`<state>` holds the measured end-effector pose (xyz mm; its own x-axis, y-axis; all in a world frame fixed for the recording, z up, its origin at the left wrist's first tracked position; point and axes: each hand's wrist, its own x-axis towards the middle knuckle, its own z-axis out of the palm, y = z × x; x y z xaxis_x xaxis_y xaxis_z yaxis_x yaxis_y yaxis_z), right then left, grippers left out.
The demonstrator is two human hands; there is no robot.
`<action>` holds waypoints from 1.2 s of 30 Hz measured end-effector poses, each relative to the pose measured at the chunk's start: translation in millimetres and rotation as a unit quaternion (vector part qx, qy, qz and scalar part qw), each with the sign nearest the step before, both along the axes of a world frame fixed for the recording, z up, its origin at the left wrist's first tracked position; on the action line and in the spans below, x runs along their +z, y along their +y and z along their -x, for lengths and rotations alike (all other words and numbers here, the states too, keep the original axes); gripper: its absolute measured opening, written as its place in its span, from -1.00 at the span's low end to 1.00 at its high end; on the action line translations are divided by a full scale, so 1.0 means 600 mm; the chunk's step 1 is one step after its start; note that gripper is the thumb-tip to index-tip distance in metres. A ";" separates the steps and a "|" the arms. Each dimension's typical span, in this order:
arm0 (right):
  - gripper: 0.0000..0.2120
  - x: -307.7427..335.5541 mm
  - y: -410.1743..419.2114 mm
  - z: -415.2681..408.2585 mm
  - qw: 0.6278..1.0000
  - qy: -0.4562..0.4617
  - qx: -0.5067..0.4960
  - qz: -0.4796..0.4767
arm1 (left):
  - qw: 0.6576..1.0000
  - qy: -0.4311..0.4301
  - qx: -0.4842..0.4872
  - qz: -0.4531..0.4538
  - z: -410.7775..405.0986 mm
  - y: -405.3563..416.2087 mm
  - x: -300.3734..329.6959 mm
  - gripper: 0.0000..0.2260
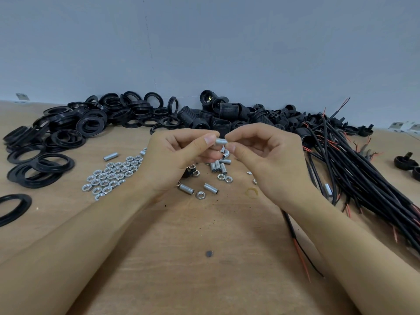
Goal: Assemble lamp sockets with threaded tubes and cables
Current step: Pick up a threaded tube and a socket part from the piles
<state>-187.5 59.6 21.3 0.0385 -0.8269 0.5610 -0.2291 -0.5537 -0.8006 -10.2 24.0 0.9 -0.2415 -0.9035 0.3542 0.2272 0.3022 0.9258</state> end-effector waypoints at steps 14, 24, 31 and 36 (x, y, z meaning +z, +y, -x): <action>-0.74 0.003 0.007 -0.004 0.996 0.059 -0.025 0.056 | 0.999 0.029 -0.018 -0.028 0.000 0.004 0.002 -0.80; -0.86 -0.002 -0.003 -0.001 0.987 -0.107 0.026 -0.120 | 1.000 0.007 0.024 0.013 0.003 0.003 0.003 -0.79; -0.89 -0.009 -0.001 -0.001 0.997 -0.036 0.025 -0.064 | 0.999 0.001 0.031 0.012 0.006 0.008 0.005 -0.83; -0.94 -0.013 -0.002 -0.001 0.996 -0.027 0.022 -0.083 | 1.000 -0.006 0.016 0.016 0.004 0.007 0.007 -0.82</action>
<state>-187.1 58.5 13.7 0.0501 -0.9070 0.4181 -0.1623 -0.4205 -0.8927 -12.4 27.9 5.4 -0.2165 -0.8992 0.3803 0.2051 0.3389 0.9182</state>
